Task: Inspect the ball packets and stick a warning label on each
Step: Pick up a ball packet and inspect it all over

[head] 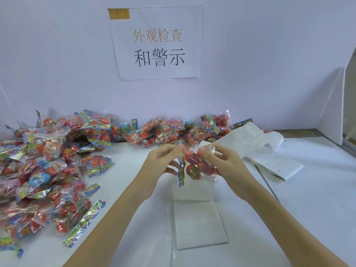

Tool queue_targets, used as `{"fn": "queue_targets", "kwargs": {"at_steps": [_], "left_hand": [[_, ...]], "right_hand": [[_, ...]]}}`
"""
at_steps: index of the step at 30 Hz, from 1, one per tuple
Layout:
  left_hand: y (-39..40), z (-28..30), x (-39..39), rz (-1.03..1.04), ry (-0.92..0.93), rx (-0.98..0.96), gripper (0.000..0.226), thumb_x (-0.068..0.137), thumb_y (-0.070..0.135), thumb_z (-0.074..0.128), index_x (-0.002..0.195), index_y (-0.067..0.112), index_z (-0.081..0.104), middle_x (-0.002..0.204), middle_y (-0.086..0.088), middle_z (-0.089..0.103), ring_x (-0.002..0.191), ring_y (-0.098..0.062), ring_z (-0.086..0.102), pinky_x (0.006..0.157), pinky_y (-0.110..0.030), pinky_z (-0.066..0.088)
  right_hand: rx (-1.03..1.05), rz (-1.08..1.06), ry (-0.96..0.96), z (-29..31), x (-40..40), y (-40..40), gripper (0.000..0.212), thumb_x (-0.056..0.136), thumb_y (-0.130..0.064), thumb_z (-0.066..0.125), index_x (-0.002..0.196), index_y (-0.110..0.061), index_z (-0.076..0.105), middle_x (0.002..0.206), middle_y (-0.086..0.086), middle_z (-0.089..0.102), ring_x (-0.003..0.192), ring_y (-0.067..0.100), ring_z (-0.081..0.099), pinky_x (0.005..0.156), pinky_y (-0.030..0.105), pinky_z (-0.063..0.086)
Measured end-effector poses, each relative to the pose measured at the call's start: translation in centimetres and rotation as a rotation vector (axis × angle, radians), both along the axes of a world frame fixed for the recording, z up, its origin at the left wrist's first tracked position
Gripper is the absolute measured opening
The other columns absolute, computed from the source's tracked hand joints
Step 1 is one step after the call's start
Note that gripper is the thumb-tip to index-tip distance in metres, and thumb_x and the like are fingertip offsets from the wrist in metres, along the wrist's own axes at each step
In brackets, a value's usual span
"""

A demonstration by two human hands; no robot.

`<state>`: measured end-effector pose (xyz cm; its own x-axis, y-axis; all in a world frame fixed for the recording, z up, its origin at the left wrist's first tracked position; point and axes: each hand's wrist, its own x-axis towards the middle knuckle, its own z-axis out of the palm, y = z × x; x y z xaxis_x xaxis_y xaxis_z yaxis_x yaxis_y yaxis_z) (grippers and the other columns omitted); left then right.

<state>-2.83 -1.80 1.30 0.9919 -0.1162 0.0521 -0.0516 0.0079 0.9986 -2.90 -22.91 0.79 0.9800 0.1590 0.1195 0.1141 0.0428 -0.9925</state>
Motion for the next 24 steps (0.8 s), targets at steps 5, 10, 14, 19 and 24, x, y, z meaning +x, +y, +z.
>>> {"fn": "queue_targets", "kwargs": {"at_steps": [5, 10, 14, 19, 24], "left_hand": [[-0.44, -0.53, 0.13, 0.135, -0.113, 0.088, 0.014, 0.098, 0.022, 0.070, 0.091, 0.019, 0.082, 0.095, -0.006, 0.077, 0.079, -0.016, 0.069, 0.061, -0.024, 0.057], [0.01, -0.68, 0.55, 0.216, -0.197, 0.074, 0.014, 0.096, 0.023, 0.072, 0.089, 0.029, 0.083, 0.089, 0.000, 0.079, 0.074, -0.016, 0.069, 0.061, -0.022, 0.057], [-0.12, -0.81, 0.74, 0.256, -0.227, 0.046, 0.010, 0.097, 0.025, 0.071, 0.095, 0.022, 0.081, 0.087, -0.010, 0.078, 0.071, -0.019, 0.070, 0.069, -0.025, 0.060], [-0.37, -0.70, 0.59, 0.271, -0.245, 0.023, 0.012, 0.097, 0.028, 0.070, 0.093, 0.021, 0.079, 0.082, -0.010, 0.073, 0.062, -0.013, 0.064, 0.059, -0.023, 0.057], [0.31, -0.46, 0.38, 0.091, -0.213, 0.137, 0.009, 0.091, 0.034, 0.079, 0.089, 0.043, 0.079, 0.073, 0.010, 0.059, 0.055, -0.015, 0.047, 0.053, -0.022, 0.047]], "right_hand": [[-0.118, -0.024, -0.021, -0.12, -0.18, 0.38, 0.060, 0.093, -0.053, 0.065, 0.108, 0.004, 0.071, 0.105, 0.029, 0.071, 0.092, 0.032, 0.072, 0.095, 0.056, 0.055], [0.006, 0.012, 0.074, 0.03, -0.23, 0.19, 0.026, 0.101, -0.033, 0.064, 0.111, -0.017, 0.081, 0.110, 0.018, 0.076, 0.088, 0.020, 0.066, 0.079, 0.027, 0.053], [0.187, 0.103, 0.203, 0.23, -0.02, 0.07, 0.029, 0.097, -0.031, 0.067, 0.117, -0.014, 0.080, 0.124, 0.018, 0.073, 0.098, 0.028, 0.067, 0.097, 0.049, 0.053], [0.238, 0.134, 0.256, -0.10, 0.10, 0.32, 0.035, 0.087, -0.039, 0.073, 0.114, -0.018, 0.081, 0.116, 0.008, 0.078, 0.090, 0.023, 0.074, 0.081, 0.037, 0.064], [0.238, 0.035, 0.019, -0.28, 0.35, -0.36, 0.033, 0.089, -0.040, 0.071, 0.115, -0.025, 0.081, 0.121, 0.007, 0.077, 0.110, 0.020, 0.073, 0.092, 0.029, 0.058]]}}
